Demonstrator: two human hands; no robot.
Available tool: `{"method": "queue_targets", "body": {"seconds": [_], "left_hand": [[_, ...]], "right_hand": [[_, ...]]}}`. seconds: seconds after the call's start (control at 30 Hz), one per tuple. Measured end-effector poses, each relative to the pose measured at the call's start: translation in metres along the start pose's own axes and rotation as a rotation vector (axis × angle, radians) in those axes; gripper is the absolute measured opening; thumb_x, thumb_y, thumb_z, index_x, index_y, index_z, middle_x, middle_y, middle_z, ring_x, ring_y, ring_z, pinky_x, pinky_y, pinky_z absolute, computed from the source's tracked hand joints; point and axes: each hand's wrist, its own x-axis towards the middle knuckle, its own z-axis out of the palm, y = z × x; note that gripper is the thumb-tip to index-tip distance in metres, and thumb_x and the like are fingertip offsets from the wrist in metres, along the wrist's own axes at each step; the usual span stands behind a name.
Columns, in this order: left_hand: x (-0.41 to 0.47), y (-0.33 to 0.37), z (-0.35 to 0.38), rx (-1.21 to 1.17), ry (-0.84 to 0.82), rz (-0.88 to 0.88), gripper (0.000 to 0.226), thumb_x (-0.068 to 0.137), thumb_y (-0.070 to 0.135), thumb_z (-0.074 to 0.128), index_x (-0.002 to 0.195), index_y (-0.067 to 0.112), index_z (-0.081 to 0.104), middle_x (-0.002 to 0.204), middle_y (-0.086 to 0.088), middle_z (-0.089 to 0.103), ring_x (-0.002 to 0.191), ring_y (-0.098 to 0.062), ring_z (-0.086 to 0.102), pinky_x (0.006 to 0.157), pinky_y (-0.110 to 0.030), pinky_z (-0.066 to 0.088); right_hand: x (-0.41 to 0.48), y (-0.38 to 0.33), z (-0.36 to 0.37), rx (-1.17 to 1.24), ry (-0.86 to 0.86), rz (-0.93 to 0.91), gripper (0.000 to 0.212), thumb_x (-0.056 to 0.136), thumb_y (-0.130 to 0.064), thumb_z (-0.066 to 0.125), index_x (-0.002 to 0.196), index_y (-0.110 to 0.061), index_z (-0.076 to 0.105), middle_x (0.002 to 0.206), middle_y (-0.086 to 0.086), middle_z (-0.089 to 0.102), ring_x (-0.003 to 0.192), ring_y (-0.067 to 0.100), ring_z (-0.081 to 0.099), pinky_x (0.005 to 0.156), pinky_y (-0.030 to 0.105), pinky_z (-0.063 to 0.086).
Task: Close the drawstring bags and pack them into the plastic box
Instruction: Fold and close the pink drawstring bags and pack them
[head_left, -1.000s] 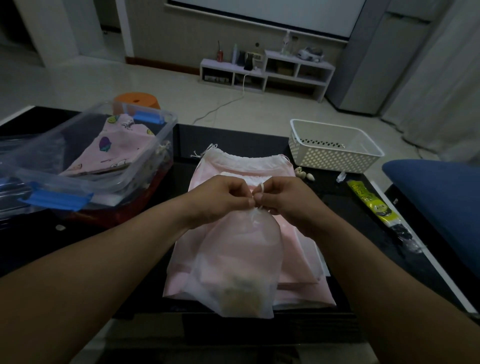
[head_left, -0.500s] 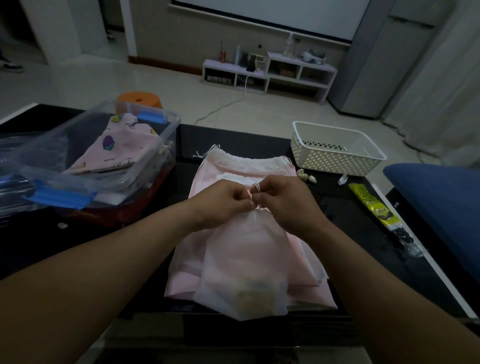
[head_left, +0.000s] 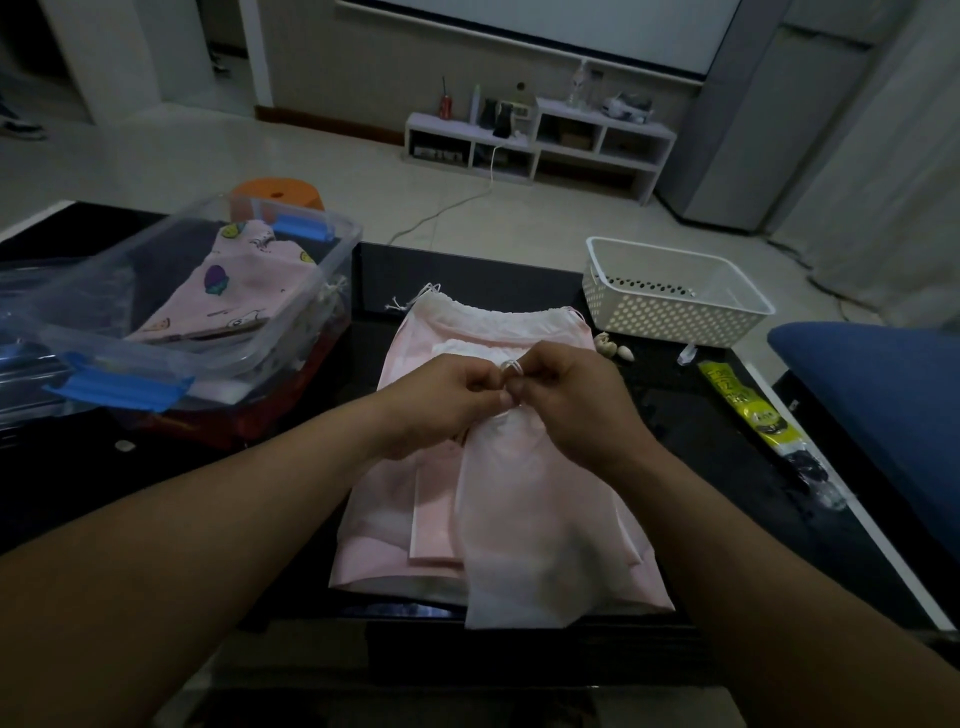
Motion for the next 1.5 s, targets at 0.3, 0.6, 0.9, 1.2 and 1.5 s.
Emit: {"method": "queue_targets", "body": {"seconds": [0.3,0.6,0.9,1.2,1.5], "left_hand": [[-0.002,0.0,-0.002,-0.275,-0.053,-0.051,0.018,0.105,0.025,0.06,0.089,0.016,0.057,0.078,-0.006,0.063,0.064,-0.014,0.055,0.057,-0.026,0.048],[-0.005,-0.016,-0.01,-0.118,0.051,-0.084,0.019,0.109,0.017,0.051,0.091,0.013,0.055,0.073,-0.009,0.061,0.061,-0.018,0.056,0.054,-0.029,0.052],[-0.013,-0.004,0.004,-0.276,-0.032,-0.251,0.046,0.104,0.053,0.052,0.123,0.017,0.073,0.116,-0.008,0.077,0.113,-0.029,0.072,0.103,-0.049,0.054],[-0.023,0.026,-0.016,-0.5,0.305,-0.08,0.036,0.109,0.035,0.051,0.124,0.008,0.07,0.117,-0.017,0.075,0.111,-0.035,0.072,0.098,-0.055,0.058],[-0.082,0.053,-0.045,-0.083,0.304,-0.016,0.026,0.104,0.029,0.058,0.124,0.014,0.066,0.108,-0.008,0.075,0.093,-0.025,0.076,0.074,-0.043,0.065]], "right_hand": [[-0.001,-0.006,-0.005,0.097,-0.041,0.143,0.005,0.102,-0.022,0.066,0.1,-0.02,0.071,0.094,-0.008,0.071,0.086,0.006,0.066,0.068,0.021,0.047],[-0.002,0.002,-0.013,0.115,-0.024,0.239,0.011,0.103,-0.026,0.064,0.098,-0.02,0.071,0.095,-0.003,0.072,0.091,0.017,0.067,0.08,0.04,0.056],[0.003,-0.002,-0.004,0.067,0.037,0.207,0.011,0.104,-0.025,0.061,0.099,-0.017,0.066,0.092,-0.003,0.068,0.086,0.015,0.064,0.065,0.029,0.043],[-0.011,-0.015,-0.025,0.58,-0.402,0.327,0.029,0.105,-0.031,0.059,0.117,-0.009,0.074,0.109,0.011,0.079,0.101,0.029,0.076,0.084,0.04,0.064],[0.005,-0.059,0.011,0.775,-0.062,0.501,0.026,0.107,-0.031,0.056,0.123,-0.014,0.065,0.117,0.011,0.075,0.103,0.029,0.074,0.087,0.049,0.061]]}}
